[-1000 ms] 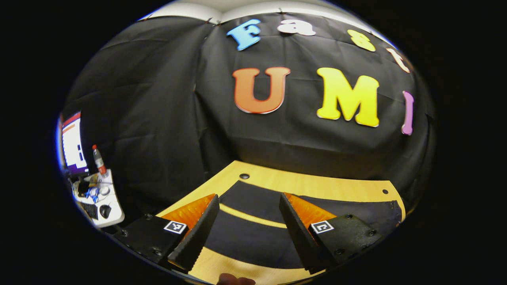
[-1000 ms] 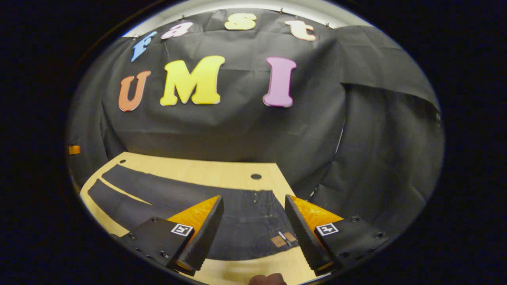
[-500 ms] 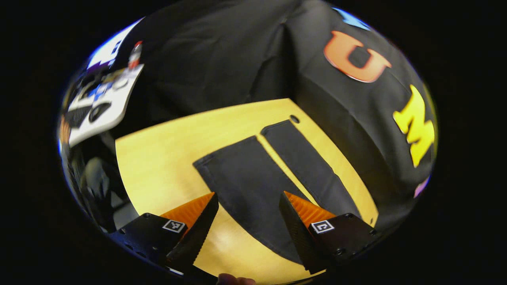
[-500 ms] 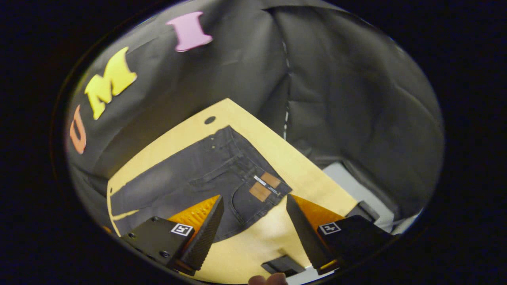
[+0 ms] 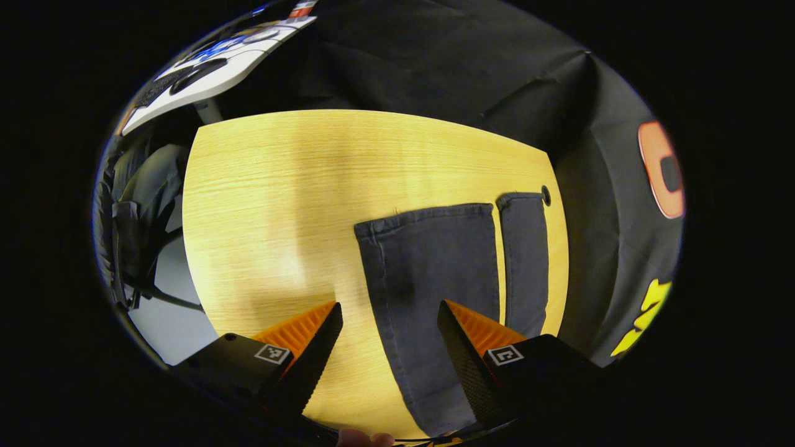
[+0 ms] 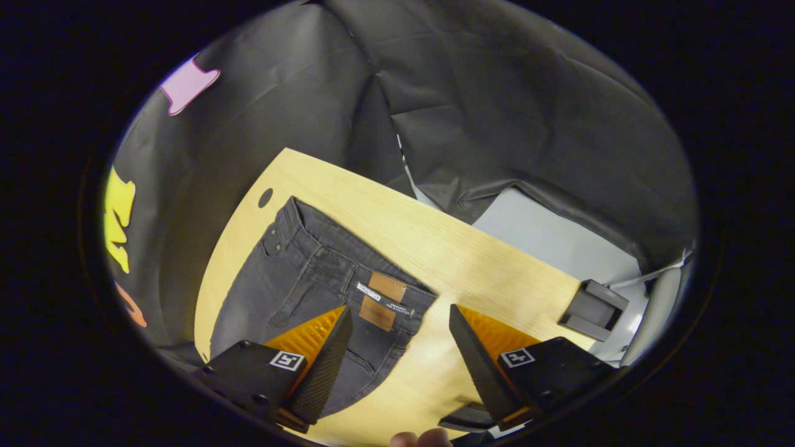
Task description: Grasp the waist and the cuffs of the jeans and fold them to make the two legs overlap; first hold the waist and fold one-third of the jeans toward the cuffs, then hold the cuffs and fold the remaining one-third in the same direction to finish folding.
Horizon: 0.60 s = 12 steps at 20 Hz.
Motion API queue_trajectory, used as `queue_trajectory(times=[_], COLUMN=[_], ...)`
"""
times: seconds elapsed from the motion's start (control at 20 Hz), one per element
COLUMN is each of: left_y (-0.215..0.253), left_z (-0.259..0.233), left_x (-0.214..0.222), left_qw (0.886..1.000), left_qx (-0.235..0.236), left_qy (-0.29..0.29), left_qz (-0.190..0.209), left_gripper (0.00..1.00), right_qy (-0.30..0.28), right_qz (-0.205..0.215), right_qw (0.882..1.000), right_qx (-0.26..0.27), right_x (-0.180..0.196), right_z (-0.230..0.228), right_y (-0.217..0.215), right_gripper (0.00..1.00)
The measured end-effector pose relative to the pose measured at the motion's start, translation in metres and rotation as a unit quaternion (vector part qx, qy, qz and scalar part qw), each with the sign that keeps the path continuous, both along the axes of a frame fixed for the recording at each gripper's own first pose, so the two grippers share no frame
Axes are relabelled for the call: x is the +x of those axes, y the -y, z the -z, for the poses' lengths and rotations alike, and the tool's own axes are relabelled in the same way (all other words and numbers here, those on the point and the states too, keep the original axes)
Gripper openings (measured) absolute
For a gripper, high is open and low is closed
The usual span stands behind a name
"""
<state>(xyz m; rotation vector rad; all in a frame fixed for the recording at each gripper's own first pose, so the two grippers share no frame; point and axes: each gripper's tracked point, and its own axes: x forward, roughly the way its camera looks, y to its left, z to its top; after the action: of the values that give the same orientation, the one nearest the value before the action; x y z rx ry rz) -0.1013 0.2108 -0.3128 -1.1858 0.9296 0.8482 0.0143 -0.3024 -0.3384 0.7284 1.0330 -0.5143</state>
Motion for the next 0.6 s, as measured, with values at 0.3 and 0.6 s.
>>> queue_trajectory(times=[0.3,0.6], left_y=[-0.039,-0.050], left_z=[0.014,0.029], left_x=[0.014,0.024], left_qw=[0.999,0.996], left_qx=[-0.010,-0.040], left_qy=[-0.044,-0.075], left_qz=[-0.027,-0.027], left_gripper=[0.99,0.99], right_qy=[-0.030,-0.049], right_qz=[0.001,0.014], right_qw=[0.999,0.999], right_qx=[0.020,0.018], right_x=[0.013,0.019], right_z=[0.010,0.014], right_y=[-0.011,-0.003], right_gripper=[0.98,0.98])
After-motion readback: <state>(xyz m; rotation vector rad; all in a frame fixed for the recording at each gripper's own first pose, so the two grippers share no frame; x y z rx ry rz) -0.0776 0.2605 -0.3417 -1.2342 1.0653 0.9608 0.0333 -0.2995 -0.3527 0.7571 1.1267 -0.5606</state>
